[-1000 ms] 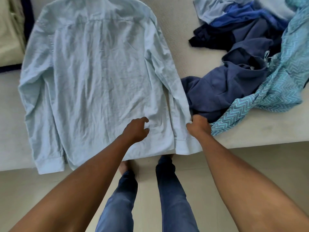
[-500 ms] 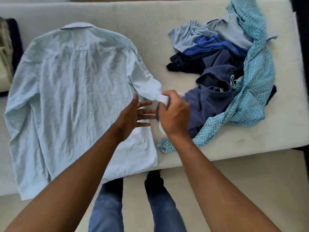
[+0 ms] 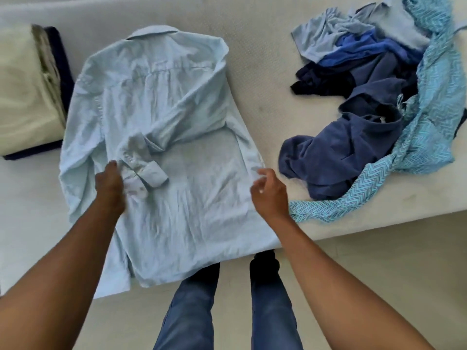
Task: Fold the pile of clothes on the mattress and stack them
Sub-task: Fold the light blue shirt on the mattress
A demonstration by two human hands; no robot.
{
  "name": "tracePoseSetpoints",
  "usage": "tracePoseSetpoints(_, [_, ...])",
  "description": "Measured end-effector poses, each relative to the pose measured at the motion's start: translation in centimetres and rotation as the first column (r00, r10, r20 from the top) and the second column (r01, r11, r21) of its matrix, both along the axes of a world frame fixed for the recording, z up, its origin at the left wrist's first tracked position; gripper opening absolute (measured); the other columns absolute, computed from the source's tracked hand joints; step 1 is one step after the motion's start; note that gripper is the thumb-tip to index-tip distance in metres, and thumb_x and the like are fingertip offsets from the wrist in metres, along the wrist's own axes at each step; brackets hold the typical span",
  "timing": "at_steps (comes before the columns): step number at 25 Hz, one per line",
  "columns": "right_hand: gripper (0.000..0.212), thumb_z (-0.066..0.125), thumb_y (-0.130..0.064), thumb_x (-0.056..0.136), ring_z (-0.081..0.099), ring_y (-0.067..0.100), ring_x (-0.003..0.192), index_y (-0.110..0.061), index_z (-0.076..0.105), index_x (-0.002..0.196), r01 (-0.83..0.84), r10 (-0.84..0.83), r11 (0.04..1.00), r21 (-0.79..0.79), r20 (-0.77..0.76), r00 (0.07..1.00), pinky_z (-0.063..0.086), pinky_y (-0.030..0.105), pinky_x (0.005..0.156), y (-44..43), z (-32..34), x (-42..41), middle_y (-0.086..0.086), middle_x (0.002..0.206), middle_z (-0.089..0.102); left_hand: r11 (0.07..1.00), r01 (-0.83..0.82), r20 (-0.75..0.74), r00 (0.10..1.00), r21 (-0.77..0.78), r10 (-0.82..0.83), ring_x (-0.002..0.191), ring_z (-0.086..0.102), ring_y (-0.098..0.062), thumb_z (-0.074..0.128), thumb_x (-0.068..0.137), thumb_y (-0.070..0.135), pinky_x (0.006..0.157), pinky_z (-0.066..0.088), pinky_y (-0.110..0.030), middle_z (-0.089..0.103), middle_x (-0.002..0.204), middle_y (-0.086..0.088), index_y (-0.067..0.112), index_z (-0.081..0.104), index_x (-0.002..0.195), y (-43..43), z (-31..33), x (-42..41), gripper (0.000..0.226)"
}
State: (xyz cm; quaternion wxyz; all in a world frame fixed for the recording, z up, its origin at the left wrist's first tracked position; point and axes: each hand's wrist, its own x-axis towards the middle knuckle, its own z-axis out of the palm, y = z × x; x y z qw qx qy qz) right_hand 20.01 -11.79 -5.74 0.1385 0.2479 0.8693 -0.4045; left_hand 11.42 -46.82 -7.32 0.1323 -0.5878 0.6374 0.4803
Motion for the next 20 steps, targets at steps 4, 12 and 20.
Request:
tracePoseSetpoints(4, [0.045,0.069,-0.021,0.09,0.063,0.03,0.117,-0.012,0.056,0.132,0.091,-0.112,0.993,0.071,0.428,0.897,0.04,0.028,0.084,3.9,-3.5,2.1,0.011,0.126,0.069,0.81,0.429,0.084,0.897,-0.399,-0.433,0.122,0.06,-0.036,0.057,0.094,0.029,0.105,0.046,-0.043,0.064,0.13,-0.019,0.008,0.058,0.132,5.3,-0.6,0.7,0.044])
tracePoseSetpoints(12, [0.052,0.085,-0.031,0.079,0.061,0.024,0.103,-0.014,0.056,0.119,0.015,-0.049,0.998,0.069,0.517,0.855,0.049,0.036,0.085,6.8,-9.1,6.2,-0.001,0.111,0.062,0.801,0.387,-0.19,0.922,0.458,-0.336,0.085,0.07,-0.025,0.067,0.097,0.031,0.067,0.057,-0.031,0.071,0.111,-0.016,0.008,0.064,0.112,16.9,-8.0,-6.4,0.027])
tracePoseSetpoints(20, [0.025,0.079,-0.025,0.084,0.067,0.029,0.089,-0.013,0.064,0.1,0.058,-0.099,0.991,0.122,0.366,0.925,0.052,0.036,0.075,7.9,-9.5,12.9,0.006,0.097,0.072,0.848,0.201,-0.338,0.941,0.49,-0.027,0.088,0.077,-0.028,0.062,0.103,0.019,0.073,0.064,-0.038,0.072,0.107,-0.015,0.003,0.058,0.127,19.2,-8.9,-11.3,0.03])
